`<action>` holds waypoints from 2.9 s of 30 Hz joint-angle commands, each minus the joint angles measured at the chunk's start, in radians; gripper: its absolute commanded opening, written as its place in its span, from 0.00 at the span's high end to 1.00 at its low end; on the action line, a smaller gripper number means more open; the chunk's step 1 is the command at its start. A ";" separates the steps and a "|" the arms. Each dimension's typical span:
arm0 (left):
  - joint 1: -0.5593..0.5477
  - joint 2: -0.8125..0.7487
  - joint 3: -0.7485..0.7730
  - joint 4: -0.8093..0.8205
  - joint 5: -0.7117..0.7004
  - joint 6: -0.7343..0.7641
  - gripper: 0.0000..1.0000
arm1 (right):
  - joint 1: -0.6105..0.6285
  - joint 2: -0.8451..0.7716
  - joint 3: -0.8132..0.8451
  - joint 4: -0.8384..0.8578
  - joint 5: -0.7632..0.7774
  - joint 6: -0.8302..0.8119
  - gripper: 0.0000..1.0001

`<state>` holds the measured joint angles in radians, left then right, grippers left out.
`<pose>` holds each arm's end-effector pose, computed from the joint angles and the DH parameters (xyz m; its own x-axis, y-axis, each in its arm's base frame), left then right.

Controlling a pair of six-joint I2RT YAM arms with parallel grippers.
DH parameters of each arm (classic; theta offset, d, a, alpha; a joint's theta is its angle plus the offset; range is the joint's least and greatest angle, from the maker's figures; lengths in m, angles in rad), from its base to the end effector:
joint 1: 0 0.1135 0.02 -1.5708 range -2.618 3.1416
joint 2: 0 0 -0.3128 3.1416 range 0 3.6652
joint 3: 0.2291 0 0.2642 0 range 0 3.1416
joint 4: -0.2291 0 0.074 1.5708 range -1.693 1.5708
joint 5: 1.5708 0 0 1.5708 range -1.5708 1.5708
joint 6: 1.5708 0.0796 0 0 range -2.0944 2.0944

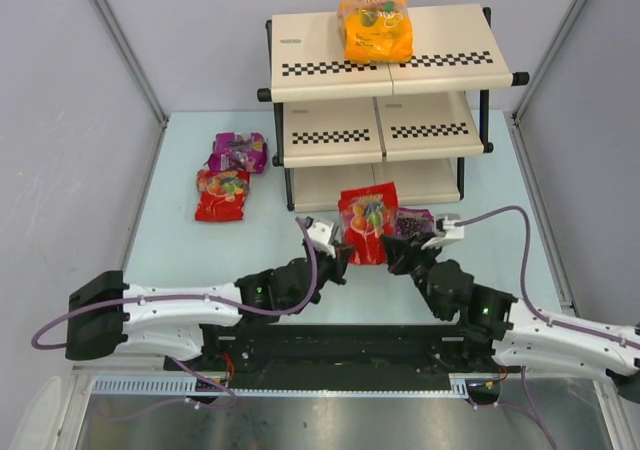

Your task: Place and organize the candy bags onto the shelf

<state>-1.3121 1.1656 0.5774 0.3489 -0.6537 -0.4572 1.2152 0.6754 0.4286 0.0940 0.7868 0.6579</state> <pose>0.1177 -0.2557 0.2756 -0.3265 -0.1362 -0.9354 0.5262 0.7958 -0.2995 0.1116 0.1385 0.2846 -0.2977 0.4386 -0.8480 -0.2986 0.8009 0.5191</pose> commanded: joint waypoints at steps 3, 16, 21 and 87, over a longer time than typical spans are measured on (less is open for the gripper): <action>0.031 0.107 0.283 0.122 0.078 0.227 1.00 | -0.156 -0.053 0.171 0.030 -0.015 -0.222 1.00; 0.197 0.350 0.631 0.131 0.239 0.382 1.00 | -0.775 0.082 0.289 0.137 -0.595 -0.170 1.00; 0.241 0.413 0.717 0.130 0.282 0.388 1.00 | -0.891 0.162 0.325 0.179 -0.691 -0.156 1.00; 0.730 -0.003 0.043 -0.071 0.221 0.078 0.17 | -0.964 -0.057 0.269 -0.072 -0.695 -0.167 0.51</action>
<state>-0.7486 1.1660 0.7044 0.3416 -0.4469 -0.2604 0.2394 0.6411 0.6991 0.0860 0.0586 0.4965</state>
